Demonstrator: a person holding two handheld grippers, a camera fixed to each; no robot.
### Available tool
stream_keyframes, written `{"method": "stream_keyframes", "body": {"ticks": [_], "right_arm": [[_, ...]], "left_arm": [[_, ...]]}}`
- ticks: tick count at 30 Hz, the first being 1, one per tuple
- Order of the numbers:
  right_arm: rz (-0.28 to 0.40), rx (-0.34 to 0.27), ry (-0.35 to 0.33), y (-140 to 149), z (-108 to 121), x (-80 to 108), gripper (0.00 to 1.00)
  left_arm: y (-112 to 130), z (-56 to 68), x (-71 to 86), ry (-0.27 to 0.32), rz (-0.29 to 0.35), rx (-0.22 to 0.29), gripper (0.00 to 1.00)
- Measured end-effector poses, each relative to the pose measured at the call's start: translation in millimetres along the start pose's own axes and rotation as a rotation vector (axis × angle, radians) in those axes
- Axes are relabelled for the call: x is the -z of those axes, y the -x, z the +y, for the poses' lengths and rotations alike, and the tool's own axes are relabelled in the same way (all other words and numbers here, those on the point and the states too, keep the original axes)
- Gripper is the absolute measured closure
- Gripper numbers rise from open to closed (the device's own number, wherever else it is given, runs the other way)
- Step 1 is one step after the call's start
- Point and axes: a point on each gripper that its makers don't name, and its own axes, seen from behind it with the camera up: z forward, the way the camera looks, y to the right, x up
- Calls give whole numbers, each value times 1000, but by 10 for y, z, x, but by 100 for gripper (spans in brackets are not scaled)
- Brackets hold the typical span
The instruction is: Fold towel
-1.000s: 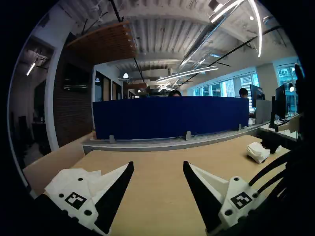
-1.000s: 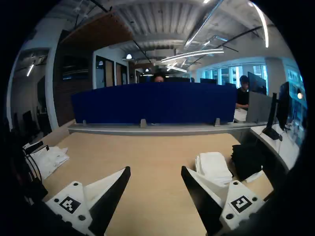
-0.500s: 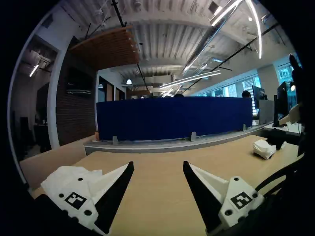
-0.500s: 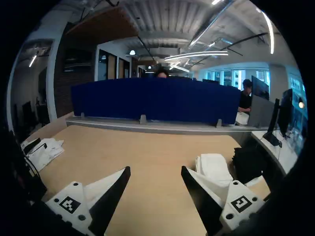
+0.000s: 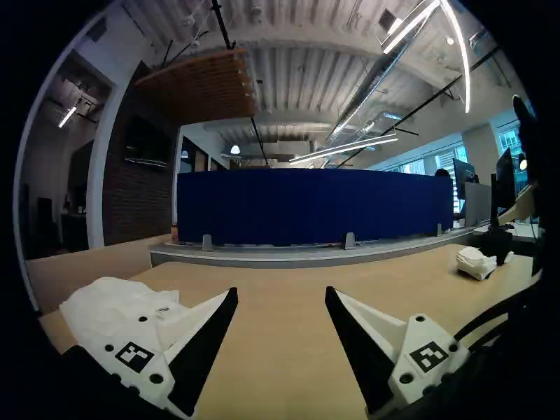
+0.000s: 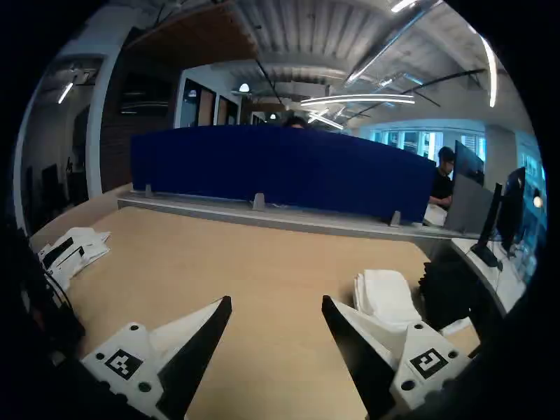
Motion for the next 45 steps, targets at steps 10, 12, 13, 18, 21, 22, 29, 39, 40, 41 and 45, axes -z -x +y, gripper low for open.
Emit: {"method": "stream_keyframes", "body": {"ticks": [10, 12, 13, 18, 21, 22, 29, 39, 40, 41, 45], "right_arm": [[-7, -1, -10, 26, -31, -16, 0], [-3, 0, -9, 11, -25, -21, 0], [-2, 0, -9, 5, -27, -22, 0], [2, 0, -15, -20, -44, -28, 0], [11, -2, -16, -50, -41, -29, 0], [13, -5, -16, -56, -40, -29, 0], [36, -33, -18, -121, 2, 7, 0], [117, -95, -16, -392, 197, 254, 0], [127, -99, -13, -427, 230, 281, 0], [136, -104, -10, -462, 263, 308, 0], [180, -107, 16, -590, 430, 395, 0]], "left_arm": [[123, -78, 18, -21, -3, 5, 8], [140, -81, 23, -22, -6, 9, 8], [142, -79, 21, -21, -7, 8, 8], [186, -29, -9, -8, -21, 4, 7], [205, -31, -28, -7, -28, 4, 7], [208, -33, -30, -8, -28, 4, 8], [209, -49, -42, -14, -31, 2, 8], [208, -41, -37, -14, -31, 1, 7], [207, -41, -38, -14, -31, 0, 7], [206, -41, -39, -14, -31, 0, 7], [209, -41, -45, -14, -31, 1, 7]]}}
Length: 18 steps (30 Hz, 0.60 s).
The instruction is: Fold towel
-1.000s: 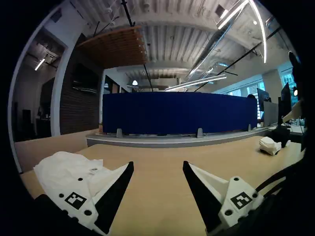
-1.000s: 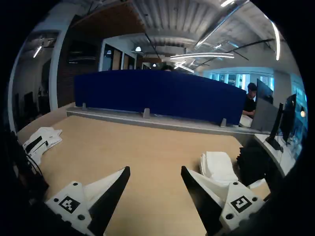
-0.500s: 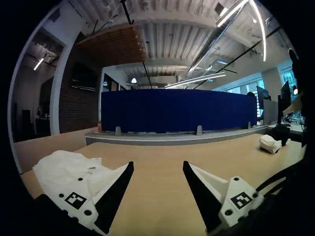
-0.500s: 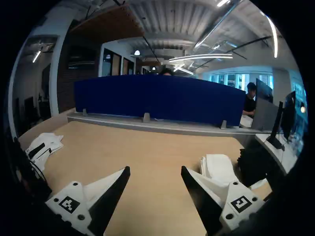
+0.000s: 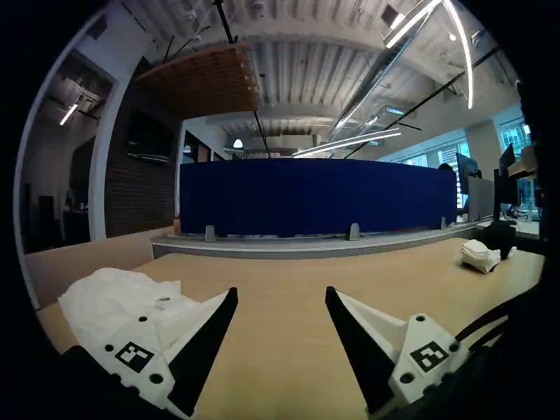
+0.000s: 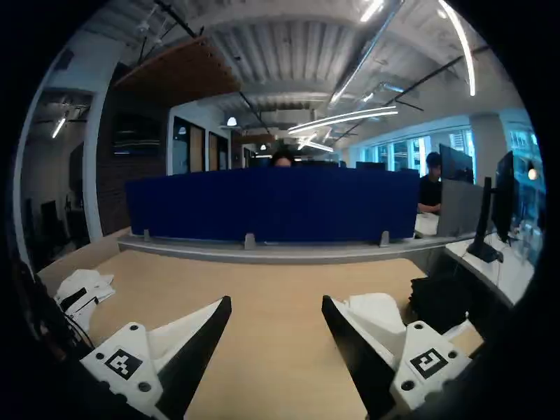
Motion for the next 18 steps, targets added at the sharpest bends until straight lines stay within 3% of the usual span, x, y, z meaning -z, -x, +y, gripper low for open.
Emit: {"method": "stream_keyframes", "body": {"ticks": [6, 14, 18], "right_arm": [[53, 19, 30, -135, 219, 44, 0], [93, 10, 106, -36, 577, -40, 0], [128, 15, 110, 55, 634, -106, 0]], "left_arm": [[2, -1, 2, 0, 0, 0, 7], [5, -6, 5, 0, 0, -1, 7], [5, -4, 4, 0, 0, 0, 7]]}}
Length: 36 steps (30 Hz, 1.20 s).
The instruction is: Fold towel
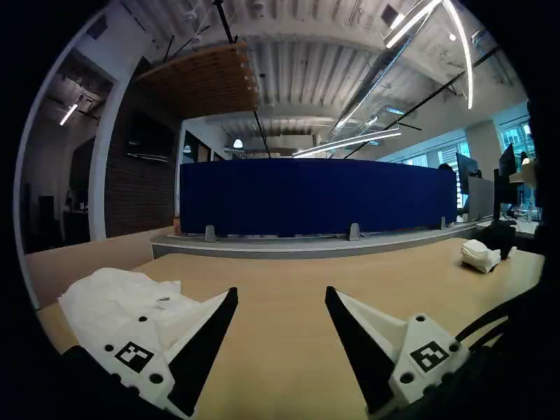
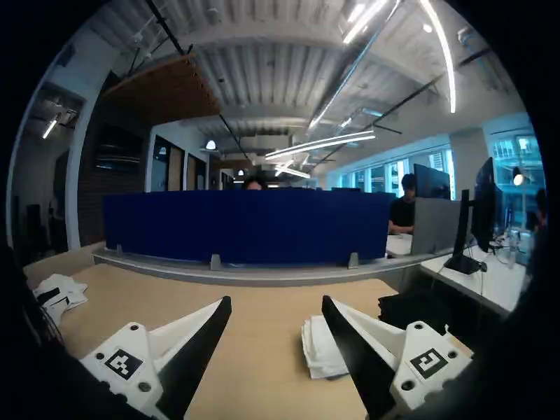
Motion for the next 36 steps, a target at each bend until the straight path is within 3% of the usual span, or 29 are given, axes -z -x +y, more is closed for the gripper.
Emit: {"method": "stream_keyframes", "body": {"ticks": [12, 24, 36], "right_arm": [[37, 24, -10, 434, 20, -174, 0], [20, -27, 25, 954, 235, -259, 0], [36, -10, 13, 1180, 212, -270, 0]], "left_arm": [[3, -1, 0, 0, 0, 0, 7], [2, -2, 5, 0, 0, 0, 7], [2, -5, 3, 0, 0, 0, 7]]}}
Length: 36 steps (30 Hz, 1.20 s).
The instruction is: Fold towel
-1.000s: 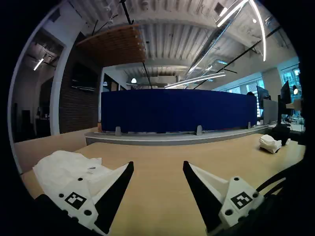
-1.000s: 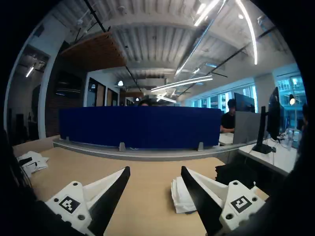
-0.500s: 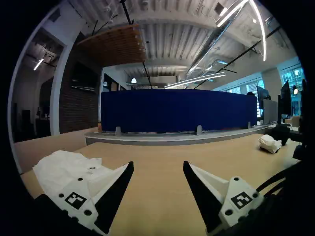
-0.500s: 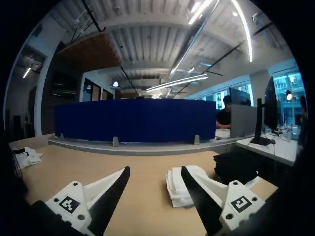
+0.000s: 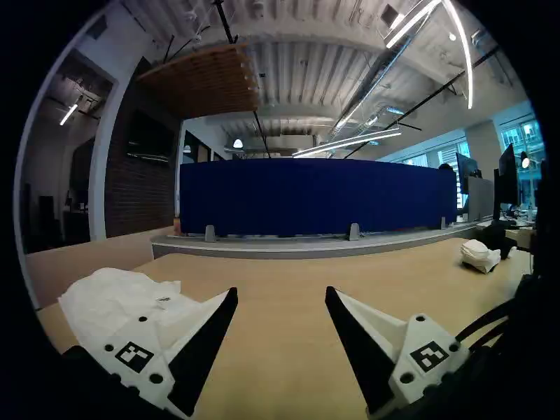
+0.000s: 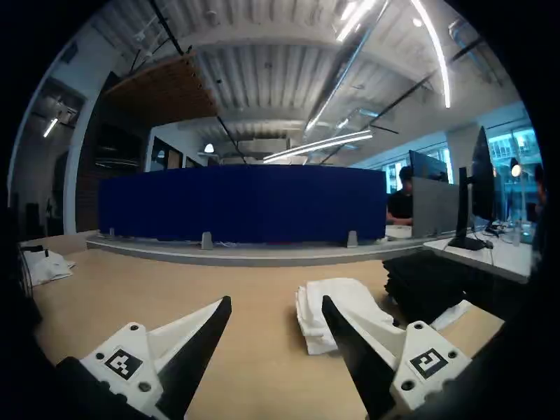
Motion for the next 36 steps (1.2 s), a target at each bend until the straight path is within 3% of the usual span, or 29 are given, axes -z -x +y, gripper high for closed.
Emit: {"method": "stream_keyframes", "body": {"ticks": [23, 36], "right_arm": [[23, 2, -21, 39, -176, 57, 0], [21, 2, -10, 70, -164, 61, 0]], "left_arm": [[10, 6, 4, 0, 0, 0, 7], [9, 0, -2, 0, 0, 0, 7]]}}
